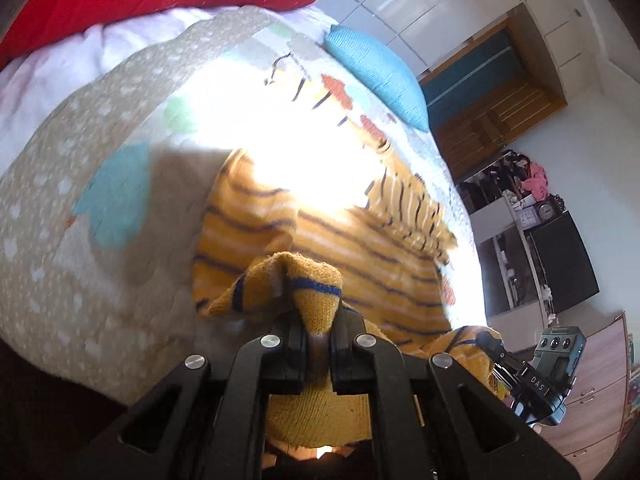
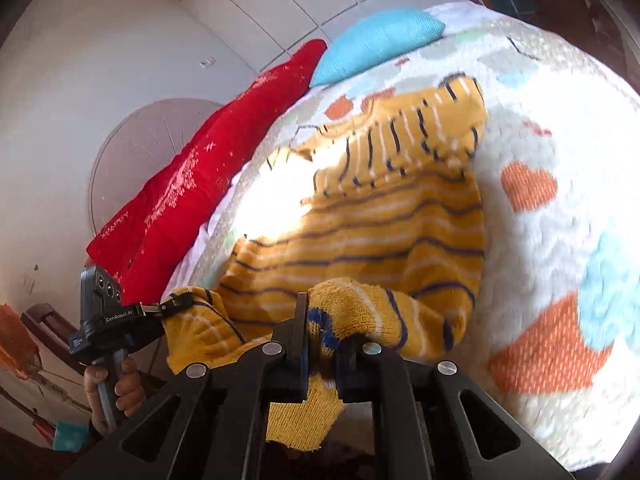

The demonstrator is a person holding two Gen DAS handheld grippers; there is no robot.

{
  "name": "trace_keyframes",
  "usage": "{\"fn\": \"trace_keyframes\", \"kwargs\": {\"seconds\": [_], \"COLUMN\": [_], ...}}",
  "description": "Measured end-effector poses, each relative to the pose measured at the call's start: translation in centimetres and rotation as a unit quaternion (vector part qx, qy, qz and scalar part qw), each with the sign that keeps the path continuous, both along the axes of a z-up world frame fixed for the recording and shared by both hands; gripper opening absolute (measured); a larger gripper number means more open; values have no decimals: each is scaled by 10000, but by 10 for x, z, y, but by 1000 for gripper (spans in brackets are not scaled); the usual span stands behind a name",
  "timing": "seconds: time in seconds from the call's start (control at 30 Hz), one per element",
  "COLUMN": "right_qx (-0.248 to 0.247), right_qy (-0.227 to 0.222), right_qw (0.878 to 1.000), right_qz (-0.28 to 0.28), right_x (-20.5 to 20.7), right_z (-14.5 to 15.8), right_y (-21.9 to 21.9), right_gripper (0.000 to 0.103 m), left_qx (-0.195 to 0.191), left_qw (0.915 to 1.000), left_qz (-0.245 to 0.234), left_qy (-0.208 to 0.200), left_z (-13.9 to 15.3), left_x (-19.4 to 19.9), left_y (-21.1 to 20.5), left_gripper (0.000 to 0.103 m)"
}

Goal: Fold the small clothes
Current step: 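Fold the sweater side over toward the collar with both grippers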

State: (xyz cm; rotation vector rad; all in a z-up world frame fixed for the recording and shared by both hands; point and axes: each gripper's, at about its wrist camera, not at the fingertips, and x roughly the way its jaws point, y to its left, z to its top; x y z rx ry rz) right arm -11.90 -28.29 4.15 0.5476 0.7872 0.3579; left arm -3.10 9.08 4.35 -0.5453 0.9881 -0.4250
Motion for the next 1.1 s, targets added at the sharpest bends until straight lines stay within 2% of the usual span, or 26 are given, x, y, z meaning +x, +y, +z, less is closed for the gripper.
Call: {"fn": "trace_keyframes", "kwargs": {"seconds": [0.1, 0.27, 0.4, 0.63, 0.8, 0.9, 1.0, 1.1], "right_qx": [-389, -619, -463, -261, -23, 26, 253, 551], "right_qy": [-314, -296, 0, 579, 795, 942, 1133, 1282], "right_qw": [9986, 9970, 9977, 9957, 9934, 9921, 9897, 9858], "right_qz": [-151, -363, -491, -670, -828, -826, -835, -930], "right_x": [34, 94, 142, 215, 256, 281, 303, 317], "right_z": [29, 43, 34, 1, -13, -23, -37, -49], "right_y": [-2, -12, -21, -40, -54, -58, -64, -71], "right_gripper": [10, 10, 10, 11, 11, 11, 13, 16], "left_qx": [137, 68, 65, 50, 120, -86, -597, -1174], "left_qw": [9992, 9995, 9997, 9995, 9989, 9968, 9908, 9841], "left_qz": [135, 236, 215, 194, 218, 397, 589, 687], "left_qy": [-354, -210, -46, 231, 404, 693, 1065, 1141], "left_z": [19, 19, 13, -1, -8, -22, -45, -55], "left_x": [41, 110, 142, 199, 240, 267, 291, 306], "left_y": [-12, -25, -29, -37, -45, -43, -33, -21], "left_gripper": [7, 7, 7, 8, 8, 9, 18, 39]}}
